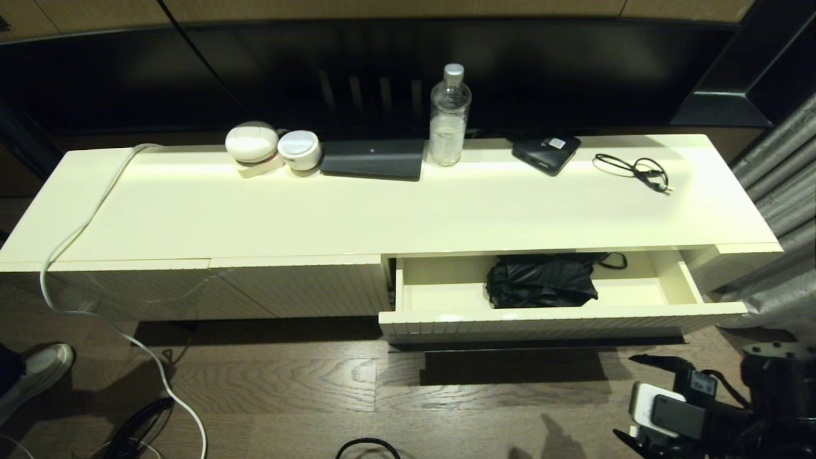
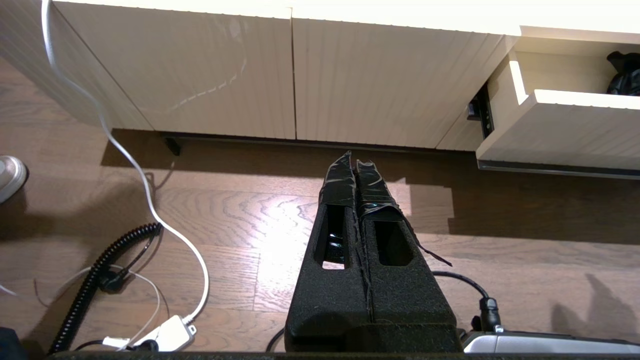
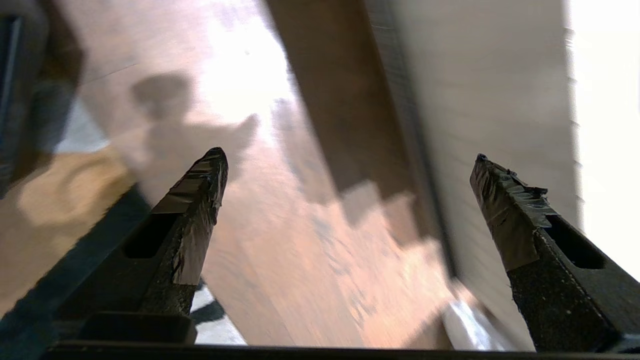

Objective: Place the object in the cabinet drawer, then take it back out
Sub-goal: Open the drawer

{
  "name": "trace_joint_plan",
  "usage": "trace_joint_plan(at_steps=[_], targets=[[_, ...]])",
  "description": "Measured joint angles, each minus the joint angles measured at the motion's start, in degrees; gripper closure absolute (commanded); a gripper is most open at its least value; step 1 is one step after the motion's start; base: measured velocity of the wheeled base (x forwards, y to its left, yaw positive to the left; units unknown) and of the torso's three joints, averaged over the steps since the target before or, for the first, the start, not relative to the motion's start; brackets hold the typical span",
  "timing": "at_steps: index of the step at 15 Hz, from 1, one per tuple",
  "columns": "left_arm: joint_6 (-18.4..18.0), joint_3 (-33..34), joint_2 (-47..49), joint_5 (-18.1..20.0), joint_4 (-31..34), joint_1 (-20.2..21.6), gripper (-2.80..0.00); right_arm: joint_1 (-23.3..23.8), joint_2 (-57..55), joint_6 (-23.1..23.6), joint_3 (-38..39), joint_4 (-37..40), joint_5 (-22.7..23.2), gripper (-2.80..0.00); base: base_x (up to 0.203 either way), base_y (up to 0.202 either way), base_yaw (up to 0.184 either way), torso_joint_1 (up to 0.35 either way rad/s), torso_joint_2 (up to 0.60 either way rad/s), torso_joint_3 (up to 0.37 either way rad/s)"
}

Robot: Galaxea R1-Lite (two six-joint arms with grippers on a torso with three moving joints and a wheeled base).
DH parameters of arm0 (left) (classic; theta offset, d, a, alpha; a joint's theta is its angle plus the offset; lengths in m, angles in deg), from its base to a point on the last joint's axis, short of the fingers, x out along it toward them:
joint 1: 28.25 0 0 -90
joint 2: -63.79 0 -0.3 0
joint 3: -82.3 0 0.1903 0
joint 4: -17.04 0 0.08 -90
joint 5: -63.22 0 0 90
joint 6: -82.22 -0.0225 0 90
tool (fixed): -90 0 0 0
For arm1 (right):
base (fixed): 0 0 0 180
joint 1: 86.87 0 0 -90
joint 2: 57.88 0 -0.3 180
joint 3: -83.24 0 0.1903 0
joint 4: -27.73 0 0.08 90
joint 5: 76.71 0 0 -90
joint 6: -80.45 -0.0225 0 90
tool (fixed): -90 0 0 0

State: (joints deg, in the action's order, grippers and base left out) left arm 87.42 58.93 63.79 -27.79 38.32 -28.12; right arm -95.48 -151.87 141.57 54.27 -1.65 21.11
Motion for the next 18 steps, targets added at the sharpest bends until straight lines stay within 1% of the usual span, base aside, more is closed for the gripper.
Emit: trace_joint_plan(at_steps=[2,3,5,9,10,12,13,18], targets=[[0.0,0.0,0.0,0.0,0.0,0.0,0.0,0.9,9.3,-1.3,0.3,4.9,-2.2,-2.8,0.0,0.0,0.0,0.0,0.0,0.0],[0.0,0.0,0.0,0.0,0.0,0.0,0.0,1.4,13.7,-2.0,-1.0,9.6,-3.4,-2.8,0.0,0.0,0.0,0.0,0.0,0.0],[0.0,0.0,0.0,0.0,0.0,0.0,0.0,2.1,19.8,-4.2,-6.8,20.2,-5.2,-2.8,0.0,0.0,0.0,0.0,0.0,0.0],[0.0,0.0,0.0,0.0,0.0,0.0,0.0,2.9,22.4,-9.6,-19.3,36.1,-6.2,-2.8,0.0,0.0,0.0,0.0,0.0,0.0],[0.0,0.0,0.0,0.0,0.0,0.0,0.0,3.1,21.8,-11.2,-22.2,39.1,-6.2,-2.8,0.0,0.0,0.0,0.0,0.0,0.0],[0.0,0.0,0.0,0.0,0.0,0.0,0.0,3.5,19.6,-15.3,-26.6,41.4,-6.3,-2.8,0.0,0.0,0.0,0.0,0.0,0.0],[0.0,0.0,0.0,0.0,0.0,0.0,0.0,3.8,18.2,-16.3,-28.7,41.6,-6.3,0.0,0.0,0.0,0.0,0.0,0.0,0.0],[0.0,0.0,0.0,0.0,0.0,0.0,0.0,5.9,11.6,-17.4,-39.8,48.5,-5.4,0.0,0.0,0.0,0.0,0.0,0.0,0.0]])
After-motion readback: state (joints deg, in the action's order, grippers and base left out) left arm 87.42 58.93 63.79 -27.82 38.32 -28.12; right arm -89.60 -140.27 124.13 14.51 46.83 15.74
